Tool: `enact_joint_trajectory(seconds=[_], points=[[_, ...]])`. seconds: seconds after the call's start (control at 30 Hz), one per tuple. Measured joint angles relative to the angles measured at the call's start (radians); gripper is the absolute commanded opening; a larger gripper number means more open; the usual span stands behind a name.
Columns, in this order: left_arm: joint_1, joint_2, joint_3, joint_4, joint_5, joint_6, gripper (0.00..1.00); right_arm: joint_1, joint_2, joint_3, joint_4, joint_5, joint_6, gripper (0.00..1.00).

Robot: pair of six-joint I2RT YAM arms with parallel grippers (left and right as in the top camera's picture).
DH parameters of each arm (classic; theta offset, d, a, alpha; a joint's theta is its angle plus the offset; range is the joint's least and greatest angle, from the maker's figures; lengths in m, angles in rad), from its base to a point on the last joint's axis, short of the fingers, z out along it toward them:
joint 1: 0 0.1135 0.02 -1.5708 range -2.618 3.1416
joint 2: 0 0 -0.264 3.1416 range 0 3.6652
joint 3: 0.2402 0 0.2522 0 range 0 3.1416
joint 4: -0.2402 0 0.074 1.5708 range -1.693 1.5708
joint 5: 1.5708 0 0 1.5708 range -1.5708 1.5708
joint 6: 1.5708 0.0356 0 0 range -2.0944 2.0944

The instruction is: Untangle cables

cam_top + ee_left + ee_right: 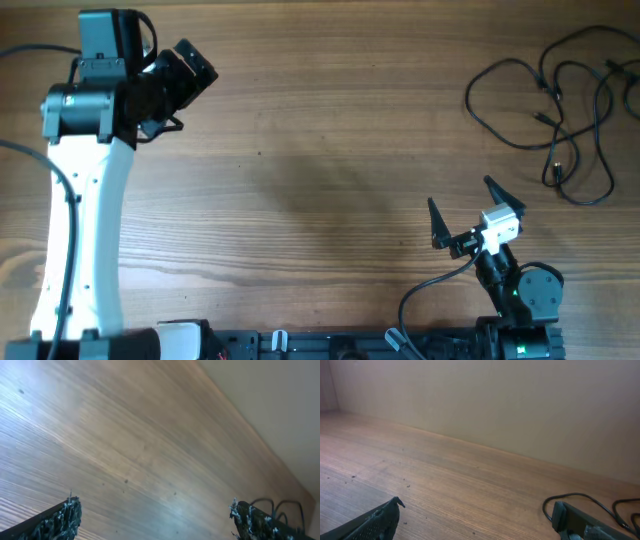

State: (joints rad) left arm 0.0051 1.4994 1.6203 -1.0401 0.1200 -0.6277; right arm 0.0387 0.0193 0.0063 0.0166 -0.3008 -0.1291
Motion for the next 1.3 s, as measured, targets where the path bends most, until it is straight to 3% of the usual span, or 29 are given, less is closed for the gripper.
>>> enact_joint_trajectory(seconds=[0.1, 0.17, 0.3, 0.5, 0.6, 0.8, 1.3], points=[[-0.010, -0.177, -0.084, 0.095, -0.087, 0.027, 1.00, 0.000, -0.001, 0.000, 0.000, 0.000, 0.000, 1.00], [-0.010, -0.348, -0.211, 0.253, -0.103, 0.092, 1.00, 0.000, -0.003, 0.000, 0.000, 0.003, 0.000, 1.00], [-0.010, -0.716, -0.618, 0.575, -0.100, 0.242, 1.00, 0.000, -0.006, 0.000, 0.000, 0.008, 0.000, 1.00], [-0.010, -1.156, -1.121, 0.808, -0.012, 0.483, 1.00, 0.000, -0.006, 0.000, 0.000, 0.010, 0.000, 1.00], [-0.010, -1.294, -1.317, 0.897, 0.007, 0.535, 1.00, 0.000, -0.006, 0.000, 0.000, 0.011, 0.000, 1.00], [-0.027, -1.444, -1.542, 0.980, 0.010, 0.569, 1.00, 0.000, -0.006, 0.000, 0.000, 0.011, 0.000, 1.00], [-0.031, -1.485, -1.597, 0.957, 0.010, 0.575, 1.00, 0.000, -0.006, 0.000, 0.000, 0.011, 0.000, 1.00]])
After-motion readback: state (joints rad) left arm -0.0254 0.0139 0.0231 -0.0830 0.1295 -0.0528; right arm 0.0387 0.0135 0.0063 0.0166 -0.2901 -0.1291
